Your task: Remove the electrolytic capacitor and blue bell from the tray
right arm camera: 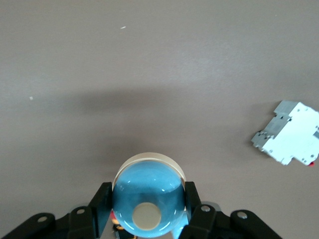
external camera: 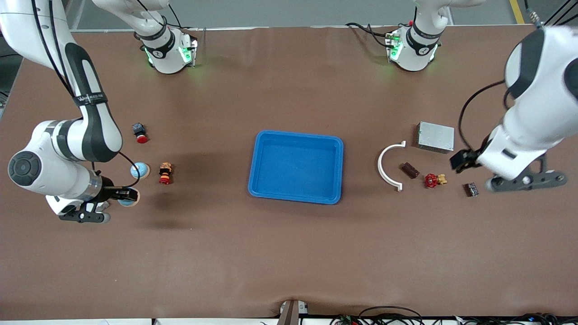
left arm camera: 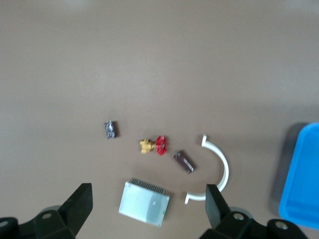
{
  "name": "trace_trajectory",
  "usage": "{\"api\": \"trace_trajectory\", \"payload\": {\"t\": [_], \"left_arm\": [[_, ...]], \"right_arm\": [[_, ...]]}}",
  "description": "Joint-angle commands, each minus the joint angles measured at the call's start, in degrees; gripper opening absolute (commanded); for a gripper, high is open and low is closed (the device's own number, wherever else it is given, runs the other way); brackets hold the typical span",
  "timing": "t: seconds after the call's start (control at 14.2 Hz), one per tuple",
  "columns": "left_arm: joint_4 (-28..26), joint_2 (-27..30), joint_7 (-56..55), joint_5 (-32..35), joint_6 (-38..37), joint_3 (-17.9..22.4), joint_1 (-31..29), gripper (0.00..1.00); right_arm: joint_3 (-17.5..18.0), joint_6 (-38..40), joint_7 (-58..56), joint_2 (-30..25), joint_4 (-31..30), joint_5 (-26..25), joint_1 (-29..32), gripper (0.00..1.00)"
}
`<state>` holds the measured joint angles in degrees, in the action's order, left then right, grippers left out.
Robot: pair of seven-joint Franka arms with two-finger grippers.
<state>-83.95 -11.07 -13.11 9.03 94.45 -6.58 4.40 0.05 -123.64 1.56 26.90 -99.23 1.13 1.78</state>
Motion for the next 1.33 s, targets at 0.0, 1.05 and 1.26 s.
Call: {"api": "trace_trajectory", "payload": {"t": [0.0, 1.05, 1.26], "left_arm": [[-10.34, 10.87, 2.12, -4.36, 1.17, 2.79, 1.05, 1.00], [-11.15, 22.41, 8.28, -10.70, -10.34, 5.70, 1.40, 1.00], [-10.19, 22.50, 8.72, -10.44, -11.39, 5.44, 1.13, 1.00]], "right_arm": [[1.27, -2.13, -2.61, 1.39, -0.35, 1.24, 2.96, 0.00], [1.27, -7.31, -9.20, 6.23, -2.36, 4.93, 6.13, 0.00], [1.18, -10.91, -9.55, 6.58, -3.95, 4.85, 6.04, 0.00]]}}
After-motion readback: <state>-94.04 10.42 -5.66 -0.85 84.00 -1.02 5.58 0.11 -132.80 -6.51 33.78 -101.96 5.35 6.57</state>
